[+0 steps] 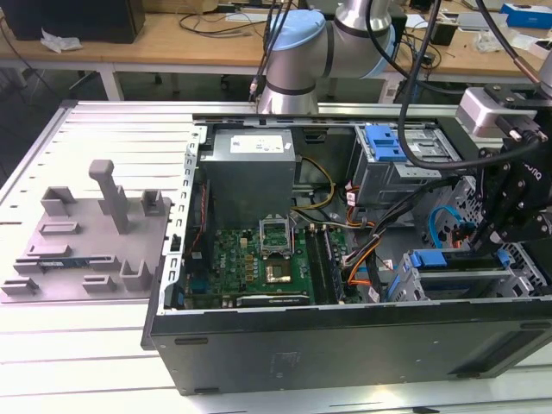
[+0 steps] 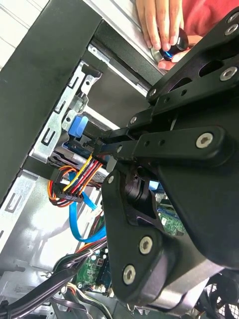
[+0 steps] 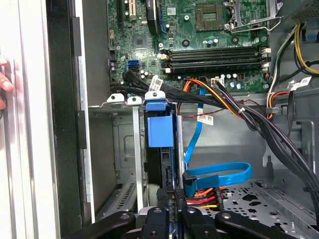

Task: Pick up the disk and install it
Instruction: 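Insert the first disk wire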

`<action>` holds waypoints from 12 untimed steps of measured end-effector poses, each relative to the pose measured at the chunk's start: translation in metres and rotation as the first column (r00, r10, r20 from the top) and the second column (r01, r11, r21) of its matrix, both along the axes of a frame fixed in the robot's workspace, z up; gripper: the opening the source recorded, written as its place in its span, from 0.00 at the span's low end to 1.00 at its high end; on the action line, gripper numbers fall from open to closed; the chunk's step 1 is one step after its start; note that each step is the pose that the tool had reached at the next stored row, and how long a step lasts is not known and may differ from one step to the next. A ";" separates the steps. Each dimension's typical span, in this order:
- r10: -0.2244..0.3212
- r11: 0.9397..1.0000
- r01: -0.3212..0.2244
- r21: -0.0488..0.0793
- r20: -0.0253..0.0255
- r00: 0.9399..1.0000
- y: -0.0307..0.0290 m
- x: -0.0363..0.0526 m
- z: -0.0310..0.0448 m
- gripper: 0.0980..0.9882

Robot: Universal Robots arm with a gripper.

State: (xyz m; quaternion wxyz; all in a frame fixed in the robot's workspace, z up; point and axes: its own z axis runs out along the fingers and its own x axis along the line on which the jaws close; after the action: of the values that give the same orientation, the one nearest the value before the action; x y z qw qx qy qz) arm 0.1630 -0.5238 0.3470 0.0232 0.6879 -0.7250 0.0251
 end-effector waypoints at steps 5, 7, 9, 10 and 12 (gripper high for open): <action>0.000 1.000 0.000 0.000 0.000 1.000 0.0005 0.0000 -0.0002 0.07; 0.000 1.000 0.000 0.000 0.000 1.000 0.0006 0.0000 -0.0007 0.07; 0.000 1.000 0.000 0.000 0.000 1.000 0.0006 0.0000 -0.0017 0.07; 0.000 1.000 0.000 0.000 0.000 1.000 0.0006 0.0000 -0.0026 0.07; 0.000 1.000 0.000 0.000 0.000 1.000 0.0006 0.0000 -0.0037 0.07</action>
State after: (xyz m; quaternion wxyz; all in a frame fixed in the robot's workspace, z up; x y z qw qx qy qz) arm 0.1630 -0.5232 0.3433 0.0233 0.6878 -0.7250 0.0252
